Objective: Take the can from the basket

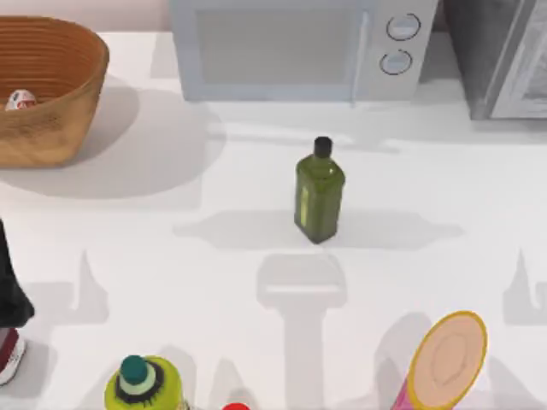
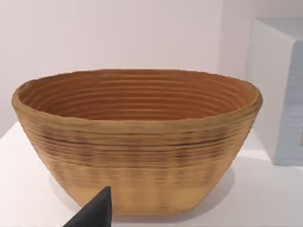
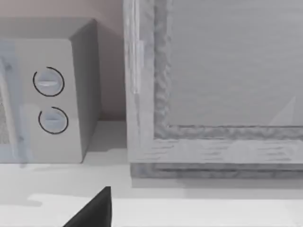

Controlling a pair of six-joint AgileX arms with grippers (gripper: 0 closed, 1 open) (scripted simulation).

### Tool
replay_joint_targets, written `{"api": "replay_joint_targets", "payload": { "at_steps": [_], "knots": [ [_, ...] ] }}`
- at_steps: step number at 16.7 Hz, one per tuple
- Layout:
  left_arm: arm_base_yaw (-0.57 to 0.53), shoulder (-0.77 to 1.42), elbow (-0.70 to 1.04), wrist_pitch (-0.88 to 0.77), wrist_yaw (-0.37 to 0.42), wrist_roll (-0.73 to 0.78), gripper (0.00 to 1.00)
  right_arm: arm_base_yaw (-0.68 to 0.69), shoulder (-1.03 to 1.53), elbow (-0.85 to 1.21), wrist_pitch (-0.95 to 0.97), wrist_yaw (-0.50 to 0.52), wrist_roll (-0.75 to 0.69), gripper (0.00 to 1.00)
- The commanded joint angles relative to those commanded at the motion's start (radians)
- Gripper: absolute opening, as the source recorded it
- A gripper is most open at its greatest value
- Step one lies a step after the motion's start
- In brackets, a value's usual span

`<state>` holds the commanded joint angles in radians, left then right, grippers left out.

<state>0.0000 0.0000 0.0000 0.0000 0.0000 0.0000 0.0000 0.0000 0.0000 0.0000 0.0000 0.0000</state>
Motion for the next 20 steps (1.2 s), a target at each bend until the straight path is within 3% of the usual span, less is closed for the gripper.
{"api": "replay_joint_targets", "payload": {
  "at_steps": [5,9,14,20],
  "knots": [
    [0.006,0.046,0.055,-0.021,-0.003,0.001,1.0,0.0,0.0,0.0,0.0,0.0,0.0,1.0],
    [0.02,0.235,0.256,-0.117,-0.004,0.003,1.0,0.0,0.0,0.0,0.0,0.0,0.0,1.0],
    [0.033,0.631,0.65,-0.333,0.008,0.01,1.0,0.0,0.0,0.0,0.0,0.0,0.0,1.0],
    [0.046,1.237,1.246,-0.677,0.034,0.03,1.0,0.0,0.0,0.0,0.0,0.0,0.0,1.0]
  ]
}}
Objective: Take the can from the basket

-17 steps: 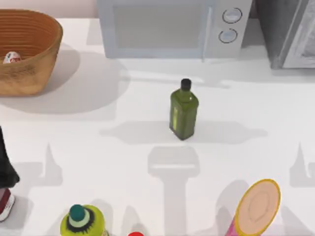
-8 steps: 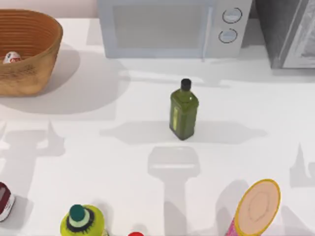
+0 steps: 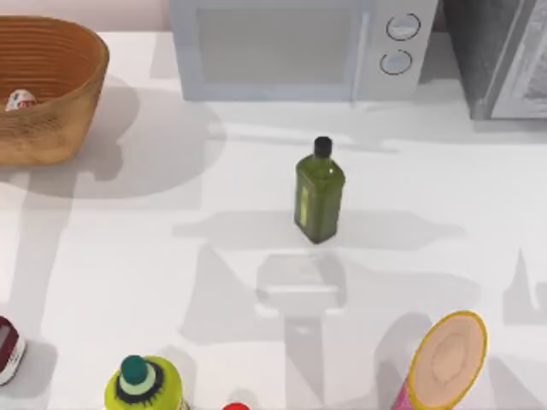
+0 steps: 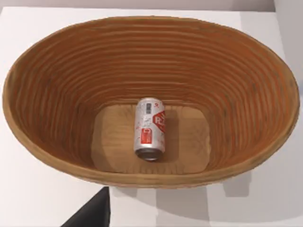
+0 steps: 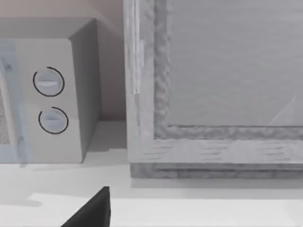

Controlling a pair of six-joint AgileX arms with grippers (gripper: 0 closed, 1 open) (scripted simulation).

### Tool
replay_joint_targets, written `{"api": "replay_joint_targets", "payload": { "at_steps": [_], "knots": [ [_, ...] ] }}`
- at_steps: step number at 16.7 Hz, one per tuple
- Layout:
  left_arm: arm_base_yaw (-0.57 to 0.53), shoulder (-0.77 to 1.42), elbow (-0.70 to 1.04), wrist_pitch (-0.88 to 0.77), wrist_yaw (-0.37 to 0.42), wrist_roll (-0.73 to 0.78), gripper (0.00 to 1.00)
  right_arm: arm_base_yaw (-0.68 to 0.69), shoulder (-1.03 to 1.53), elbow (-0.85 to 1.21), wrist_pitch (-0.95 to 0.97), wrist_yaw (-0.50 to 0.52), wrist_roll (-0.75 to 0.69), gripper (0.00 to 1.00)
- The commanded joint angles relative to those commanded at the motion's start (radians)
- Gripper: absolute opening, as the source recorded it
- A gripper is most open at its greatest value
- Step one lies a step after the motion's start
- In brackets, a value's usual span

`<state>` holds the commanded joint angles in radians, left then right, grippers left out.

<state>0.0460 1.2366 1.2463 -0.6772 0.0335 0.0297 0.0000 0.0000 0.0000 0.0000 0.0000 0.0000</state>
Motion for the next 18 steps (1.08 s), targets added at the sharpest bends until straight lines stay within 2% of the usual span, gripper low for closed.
{"api": "replay_joint_targets", "payload": {
  "at_steps": [10,14,18],
  "knots": [
    [0.031,0.978,0.982,-0.569,0.032,0.059,1.0,0.0,0.0,0.0,0.0,0.0,0.0,1.0],
    [0.044,1.248,1.257,-0.727,0.037,0.083,1.0,0.0,0.0,0.0,0.0,0.0,0.0,1.0],
    [0.053,1.393,1.407,-0.812,0.038,0.097,1.0,0.0,0.0,0.0,0.0,0.0,0.0,1.0]
  ]
}}
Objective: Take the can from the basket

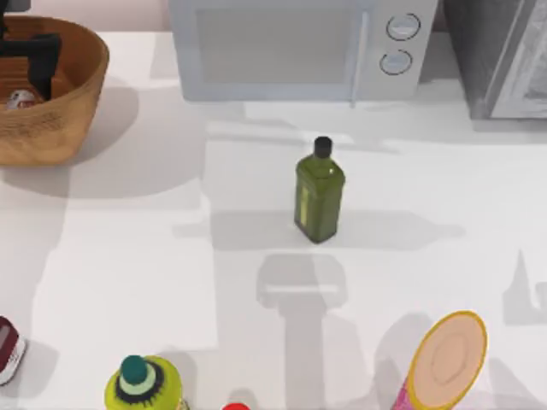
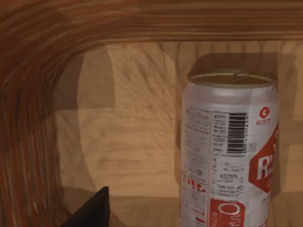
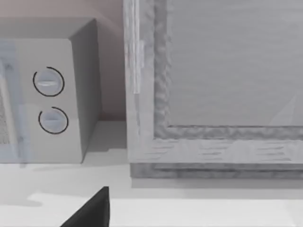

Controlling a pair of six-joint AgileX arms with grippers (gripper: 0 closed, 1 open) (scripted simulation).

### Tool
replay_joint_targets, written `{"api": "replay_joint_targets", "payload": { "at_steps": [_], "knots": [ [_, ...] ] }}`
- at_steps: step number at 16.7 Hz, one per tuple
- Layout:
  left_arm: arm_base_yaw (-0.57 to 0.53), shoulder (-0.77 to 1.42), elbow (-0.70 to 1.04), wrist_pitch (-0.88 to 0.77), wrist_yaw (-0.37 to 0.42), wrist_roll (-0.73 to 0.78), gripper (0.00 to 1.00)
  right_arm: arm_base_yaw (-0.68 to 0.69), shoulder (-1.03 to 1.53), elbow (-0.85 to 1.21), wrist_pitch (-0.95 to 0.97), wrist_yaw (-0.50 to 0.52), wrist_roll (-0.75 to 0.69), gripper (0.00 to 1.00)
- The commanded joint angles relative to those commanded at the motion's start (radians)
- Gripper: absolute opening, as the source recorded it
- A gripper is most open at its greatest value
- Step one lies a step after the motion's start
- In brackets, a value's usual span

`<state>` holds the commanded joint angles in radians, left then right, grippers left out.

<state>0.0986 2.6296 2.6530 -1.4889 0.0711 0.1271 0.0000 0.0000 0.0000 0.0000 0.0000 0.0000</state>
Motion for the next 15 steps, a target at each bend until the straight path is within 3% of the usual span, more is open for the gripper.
{"api": "replay_joint_targets", "payload": {
  "at_steps": [8,15],
  "knots": [
    [-0.004,0.014,-0.004,0.01,0.0,-0.001,1.0,0.0,0.0,0.0,0.0,0.0,0.0,1.0],
    [-0.005,-0.006,-0.238,0.222,-0.001,-0.005,1.0,0.0,0.0,0.0,0.0,0.0,0.0,1.0]
  ]
}}
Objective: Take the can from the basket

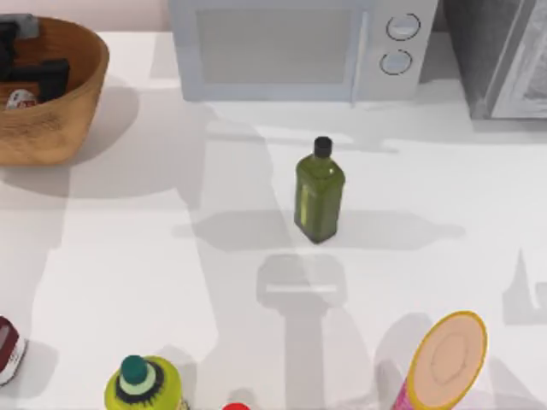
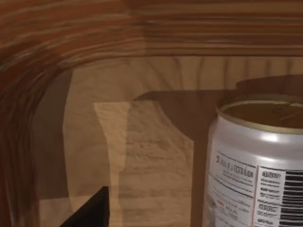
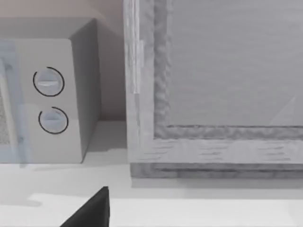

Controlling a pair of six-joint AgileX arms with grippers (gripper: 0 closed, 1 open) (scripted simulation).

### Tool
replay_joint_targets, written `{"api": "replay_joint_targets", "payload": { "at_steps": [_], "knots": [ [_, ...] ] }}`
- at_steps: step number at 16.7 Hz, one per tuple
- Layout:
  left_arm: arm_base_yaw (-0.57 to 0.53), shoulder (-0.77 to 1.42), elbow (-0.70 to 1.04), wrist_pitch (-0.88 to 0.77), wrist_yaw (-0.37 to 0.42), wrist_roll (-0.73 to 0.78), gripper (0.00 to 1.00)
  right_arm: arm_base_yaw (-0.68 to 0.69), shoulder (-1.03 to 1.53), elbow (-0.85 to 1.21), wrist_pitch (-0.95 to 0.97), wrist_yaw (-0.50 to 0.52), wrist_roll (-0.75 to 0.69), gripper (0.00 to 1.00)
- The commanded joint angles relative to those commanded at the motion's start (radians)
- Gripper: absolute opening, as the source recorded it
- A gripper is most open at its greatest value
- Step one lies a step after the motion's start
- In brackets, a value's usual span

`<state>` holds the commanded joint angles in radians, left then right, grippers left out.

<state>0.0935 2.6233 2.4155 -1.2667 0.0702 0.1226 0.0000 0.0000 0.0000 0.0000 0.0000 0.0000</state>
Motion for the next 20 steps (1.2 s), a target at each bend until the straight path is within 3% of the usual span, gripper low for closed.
{"api": "replay_joint_targets", "payload": {
  "at_steps": [5,18,20],
  "knots": [
    [0.0,-0.001,-0.029,0.029,0.0,0.0,1.0,0.0,0.0,0.0,0.0,0.0,0.0,1.0],
    [0.0,-0.001,-0.029,0.029,0.0,0.0,0.02,0.0,0.0,0.0,0.0,0.0,0.0,1.0],
    [0.0,-0.001,-0.029,0.029,0.0,0.0,0.0,0.0,0.0,0.0,0.0,0.0,0.0,1.0]
  ]
}}
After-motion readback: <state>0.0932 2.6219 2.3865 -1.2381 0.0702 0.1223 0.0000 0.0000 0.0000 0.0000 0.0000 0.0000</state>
